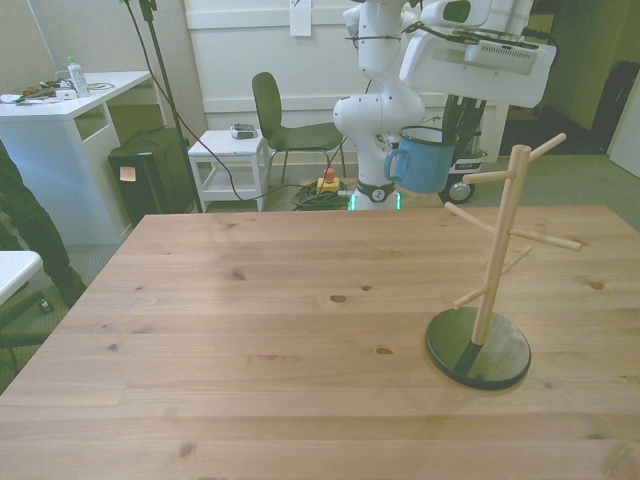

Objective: Hang the mug

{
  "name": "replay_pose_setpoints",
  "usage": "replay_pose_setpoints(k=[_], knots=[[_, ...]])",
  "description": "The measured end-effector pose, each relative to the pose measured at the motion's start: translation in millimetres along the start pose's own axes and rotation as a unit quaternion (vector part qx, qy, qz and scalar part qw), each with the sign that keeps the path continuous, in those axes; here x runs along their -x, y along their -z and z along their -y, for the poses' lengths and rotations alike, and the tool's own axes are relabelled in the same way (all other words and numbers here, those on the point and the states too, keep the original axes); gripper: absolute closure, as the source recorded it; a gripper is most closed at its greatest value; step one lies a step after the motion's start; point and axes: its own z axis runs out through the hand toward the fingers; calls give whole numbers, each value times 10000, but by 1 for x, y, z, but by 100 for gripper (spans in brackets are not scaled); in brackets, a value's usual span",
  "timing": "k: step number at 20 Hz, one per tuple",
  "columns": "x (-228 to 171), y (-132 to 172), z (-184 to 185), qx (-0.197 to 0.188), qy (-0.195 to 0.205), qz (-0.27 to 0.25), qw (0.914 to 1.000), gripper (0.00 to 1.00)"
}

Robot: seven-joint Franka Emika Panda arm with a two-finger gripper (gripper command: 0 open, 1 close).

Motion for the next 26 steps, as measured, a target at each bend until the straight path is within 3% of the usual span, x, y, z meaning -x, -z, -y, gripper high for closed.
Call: replay_pose_setpoints(k=[16,26], knots=[[6,-18,36,74,126,74,9999,100],[14,-13,57,175,129,14,9998,100]])
